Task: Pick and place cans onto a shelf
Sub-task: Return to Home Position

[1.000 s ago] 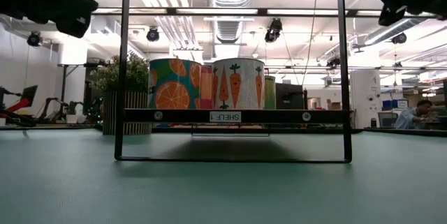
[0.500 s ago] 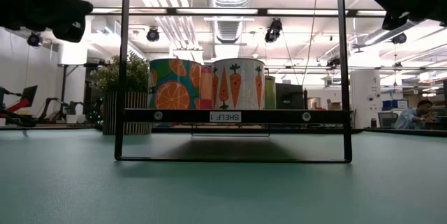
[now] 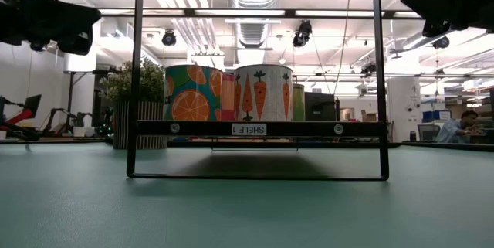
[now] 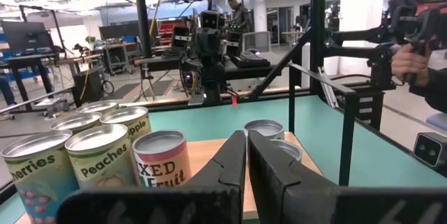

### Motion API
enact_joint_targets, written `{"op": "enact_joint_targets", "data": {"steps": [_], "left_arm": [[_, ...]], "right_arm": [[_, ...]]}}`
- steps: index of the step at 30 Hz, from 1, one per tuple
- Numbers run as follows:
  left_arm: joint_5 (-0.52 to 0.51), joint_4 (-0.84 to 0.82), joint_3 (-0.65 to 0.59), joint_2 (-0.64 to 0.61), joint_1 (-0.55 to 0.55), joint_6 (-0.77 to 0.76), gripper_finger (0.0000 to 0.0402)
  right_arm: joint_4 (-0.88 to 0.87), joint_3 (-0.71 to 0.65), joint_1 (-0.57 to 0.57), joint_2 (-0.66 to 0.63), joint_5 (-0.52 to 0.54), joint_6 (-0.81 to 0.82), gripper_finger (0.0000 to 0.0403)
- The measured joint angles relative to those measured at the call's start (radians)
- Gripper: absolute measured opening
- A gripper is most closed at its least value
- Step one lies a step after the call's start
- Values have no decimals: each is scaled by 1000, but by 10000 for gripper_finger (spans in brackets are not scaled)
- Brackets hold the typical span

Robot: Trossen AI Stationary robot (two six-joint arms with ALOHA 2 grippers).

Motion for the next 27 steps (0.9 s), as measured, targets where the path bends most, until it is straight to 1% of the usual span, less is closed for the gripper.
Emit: {"op": "enact_joint_targets", "data": {"steps": [4, 11, 14, 18, 22, 27], "left_arm": [[1, -1, 0, 1, 0, -1, 0], [0, -3, 0, 2, 0, -3, 0], [-11, -3, 0, 2, 0, -3, 0], [-59, -5, 2, 1, 0, 2, 0], [-63, -15, 12, 3, 0, 3, 0], [-63, -12, 23, 4, 0, 3, 0]], "right_arm": [[-68, 0, 0, 0, 45, 21, 9], [-77, -10, 0, 1, 47, 28, 9], [-103, -19, 0, 1, 72, 25, 9], [-137, -19, 0, 1, 72, 6, 9], [-137, -19, 0, 7, 72, -18, 9], [-136, -19, 0, 27, 70, -8, 9]]}}
